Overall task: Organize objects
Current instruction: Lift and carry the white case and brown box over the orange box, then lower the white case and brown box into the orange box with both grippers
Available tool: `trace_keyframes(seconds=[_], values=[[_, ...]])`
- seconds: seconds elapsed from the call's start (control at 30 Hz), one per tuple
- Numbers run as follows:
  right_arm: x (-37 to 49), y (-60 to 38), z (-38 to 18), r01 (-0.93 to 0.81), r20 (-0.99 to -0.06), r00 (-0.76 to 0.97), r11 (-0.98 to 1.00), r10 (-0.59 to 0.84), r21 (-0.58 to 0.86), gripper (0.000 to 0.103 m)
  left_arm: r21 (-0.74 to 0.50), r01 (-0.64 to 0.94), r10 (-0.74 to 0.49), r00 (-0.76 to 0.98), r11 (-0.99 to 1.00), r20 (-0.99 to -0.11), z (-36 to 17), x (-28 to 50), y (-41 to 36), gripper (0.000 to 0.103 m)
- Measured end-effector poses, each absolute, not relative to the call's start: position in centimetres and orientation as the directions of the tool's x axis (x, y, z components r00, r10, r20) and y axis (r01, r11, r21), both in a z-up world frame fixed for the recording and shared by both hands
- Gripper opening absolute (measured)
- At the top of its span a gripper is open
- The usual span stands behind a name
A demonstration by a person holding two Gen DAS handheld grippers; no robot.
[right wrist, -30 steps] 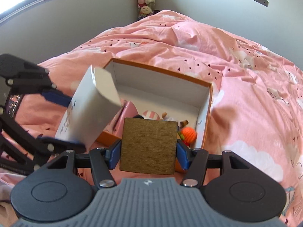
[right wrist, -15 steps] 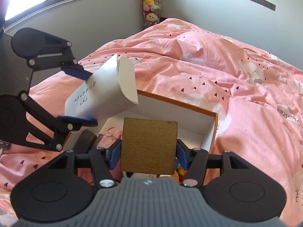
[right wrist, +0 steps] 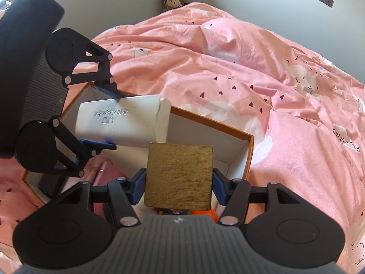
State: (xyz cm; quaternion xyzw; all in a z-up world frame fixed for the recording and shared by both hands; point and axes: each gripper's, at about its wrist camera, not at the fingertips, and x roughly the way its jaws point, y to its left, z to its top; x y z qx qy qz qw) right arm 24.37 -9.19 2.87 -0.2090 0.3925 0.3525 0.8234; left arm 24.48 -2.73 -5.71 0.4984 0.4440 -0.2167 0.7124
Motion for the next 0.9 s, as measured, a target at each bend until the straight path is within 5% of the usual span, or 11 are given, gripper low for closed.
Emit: trace_keyframes(seconds=[0.9], values=[[30.3,-6.8,-2.1,-0.718,-0.861,0.351,0.696,0.369,0.006,0.061,0.405,0.870,0.148,0.378,0.282,-0.914,-10.1,25.4,0.2,0.069]])
